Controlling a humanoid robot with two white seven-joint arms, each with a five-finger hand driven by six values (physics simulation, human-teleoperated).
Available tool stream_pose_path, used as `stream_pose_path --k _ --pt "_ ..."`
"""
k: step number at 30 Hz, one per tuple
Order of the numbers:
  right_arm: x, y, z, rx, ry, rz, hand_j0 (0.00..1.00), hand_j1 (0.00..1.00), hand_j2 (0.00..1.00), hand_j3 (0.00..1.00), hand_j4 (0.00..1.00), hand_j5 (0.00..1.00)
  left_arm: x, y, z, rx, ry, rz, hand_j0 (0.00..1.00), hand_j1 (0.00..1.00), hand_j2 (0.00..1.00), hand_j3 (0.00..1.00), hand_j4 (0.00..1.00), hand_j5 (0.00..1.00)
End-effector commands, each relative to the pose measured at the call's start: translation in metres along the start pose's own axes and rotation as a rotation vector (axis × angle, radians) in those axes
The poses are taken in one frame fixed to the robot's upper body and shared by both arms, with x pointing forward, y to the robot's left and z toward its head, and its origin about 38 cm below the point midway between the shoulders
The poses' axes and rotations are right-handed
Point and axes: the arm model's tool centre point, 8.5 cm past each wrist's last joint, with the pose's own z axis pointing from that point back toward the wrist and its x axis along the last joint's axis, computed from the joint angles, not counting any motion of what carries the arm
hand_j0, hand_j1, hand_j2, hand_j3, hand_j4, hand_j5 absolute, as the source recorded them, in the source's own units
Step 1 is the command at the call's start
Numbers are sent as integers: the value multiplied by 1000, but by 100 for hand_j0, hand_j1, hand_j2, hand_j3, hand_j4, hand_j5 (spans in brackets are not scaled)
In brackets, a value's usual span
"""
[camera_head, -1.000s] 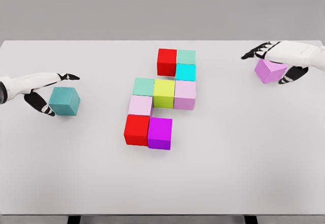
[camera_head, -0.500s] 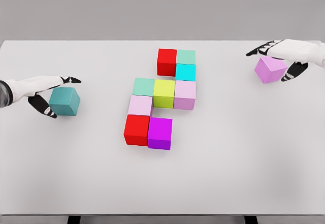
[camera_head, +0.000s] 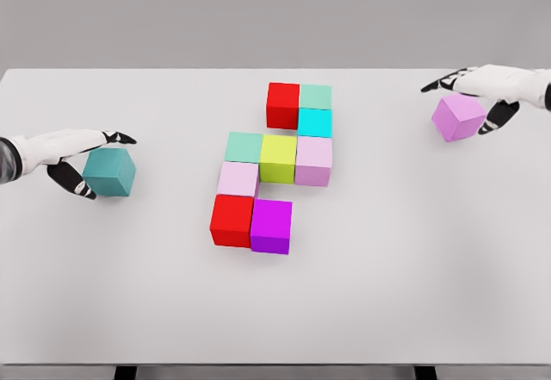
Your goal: Assemble the squares on the desktop into the number 2
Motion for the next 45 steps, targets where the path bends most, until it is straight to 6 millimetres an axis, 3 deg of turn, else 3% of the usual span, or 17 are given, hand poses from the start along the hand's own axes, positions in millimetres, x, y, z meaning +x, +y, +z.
stream_pose_path --k 1,7,12,15,24,32,33,41,45 --pt "-2 6 -5 15 10 -14 100 100 100 100 100 100 0 0 0 2 3 -7 92 92 92 92 92 92" --pt "-6 6 -9 29 31 -17 100 100 100 100 100 100 1 -1 0 -1 1 -7 87 87 87 87 87 87" --pt "-8 2 -15 30 40 -32 100 100 100 100 100 100 2 -3 -2 -4 -6 -6 71 71 71 71 71 71" --pt "-5 2 -23 43 42 -27 100 100 100 100 100 100 4 -4 -2 -5 -18 -8 55 55 55 55 55 55" --pt "-7 3 -31 63 58 -31 100 100 100 100 100 100 5 -2 -2 -1 -23 -9 50 50 50 50 50 50" --pt "-12 3 -30 78 83 -31 100 100 100 100 100 100 22 5 -14 20 -64 -7 45 45 45 45 45 45" --pt "-11 1 -31 78 80 -28 100 100 100 100 100 100 25 13 -15 48 -68 -8 44 44 44 44 44 44" --pt "-10 2 -38 100 91 -21 100 100 100 100 100 100 24 32 -39 94 -56 35 41 41 41 41 41 41" --pt "-12 5 -41 115 99 -29 100 100 100 100 100 100 26 42 -63 111 -48 79 41 41 41 41 41 41"
